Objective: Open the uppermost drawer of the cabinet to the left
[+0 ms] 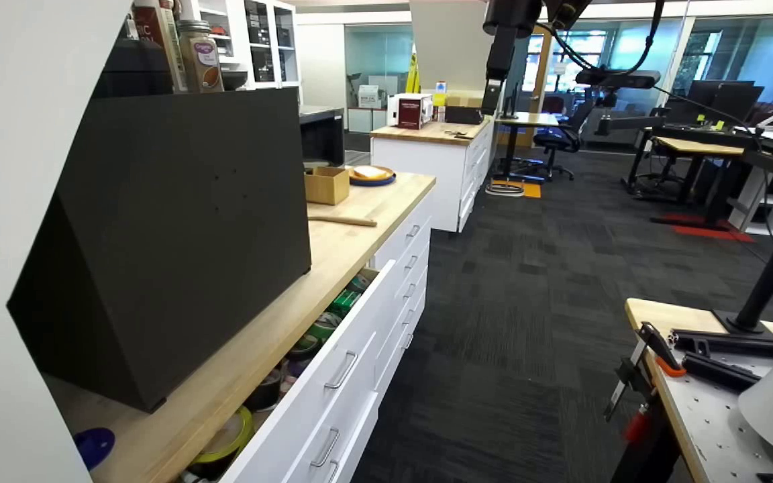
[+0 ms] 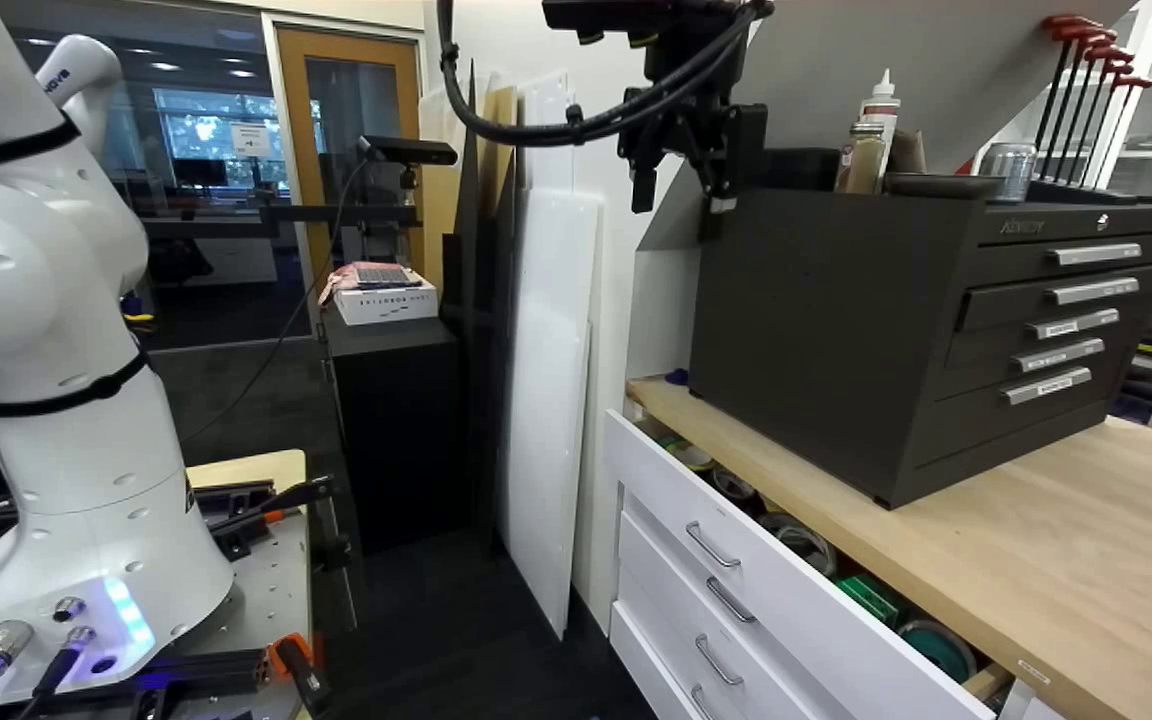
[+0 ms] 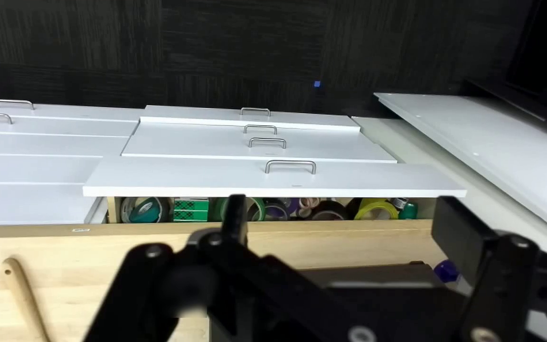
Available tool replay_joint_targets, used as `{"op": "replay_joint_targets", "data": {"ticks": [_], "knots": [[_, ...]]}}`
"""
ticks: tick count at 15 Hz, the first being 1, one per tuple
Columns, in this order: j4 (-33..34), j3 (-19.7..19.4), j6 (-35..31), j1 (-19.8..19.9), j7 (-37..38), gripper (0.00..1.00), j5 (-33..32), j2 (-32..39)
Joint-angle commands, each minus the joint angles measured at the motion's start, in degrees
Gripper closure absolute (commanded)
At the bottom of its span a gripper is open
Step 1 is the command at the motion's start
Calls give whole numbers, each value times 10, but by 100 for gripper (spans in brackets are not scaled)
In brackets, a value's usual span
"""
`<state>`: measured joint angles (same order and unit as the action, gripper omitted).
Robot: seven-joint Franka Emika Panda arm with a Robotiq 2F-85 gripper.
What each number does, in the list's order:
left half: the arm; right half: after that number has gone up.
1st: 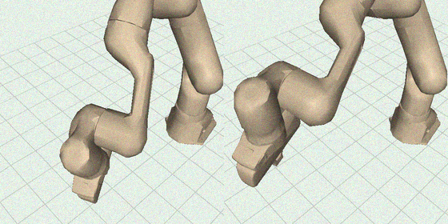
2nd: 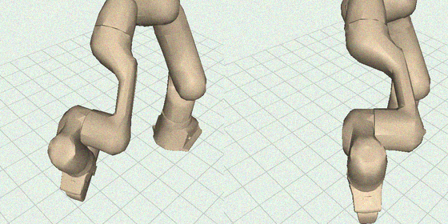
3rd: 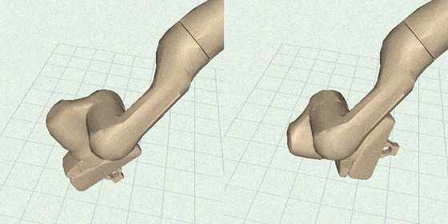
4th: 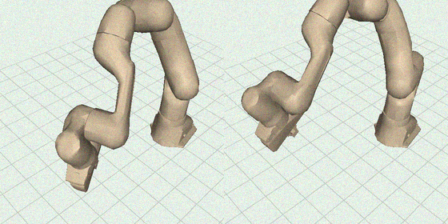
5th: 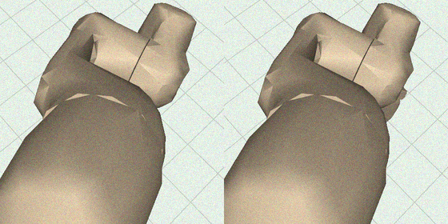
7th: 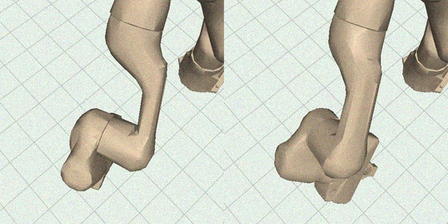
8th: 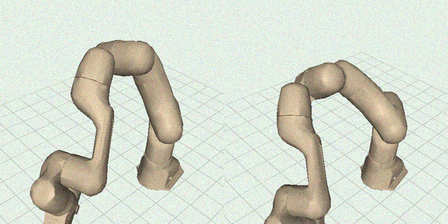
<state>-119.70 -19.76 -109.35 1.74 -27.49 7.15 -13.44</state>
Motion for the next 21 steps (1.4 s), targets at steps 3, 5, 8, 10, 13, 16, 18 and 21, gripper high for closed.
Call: {"op": "replay_joint_targets", "data": {"ticks": [3,5,8,10,13,16,18,21], "knots": [[-8,31,-5,22,-20,0,1,7],[-18,41,-12,20,-35,0,-11,12],[-41,55,-18,11,-96,0,-15,21],[-58,68,-24,8,-146,0,-20,28],[-85,90,-41,6,-206,0,-32,39],[-111,108,-73,2,-259,0,-31,40],[-132,119,-93,-2,-293,0,-28,33],[-159,135,-107,-9,-335,0,-28,24]]}}
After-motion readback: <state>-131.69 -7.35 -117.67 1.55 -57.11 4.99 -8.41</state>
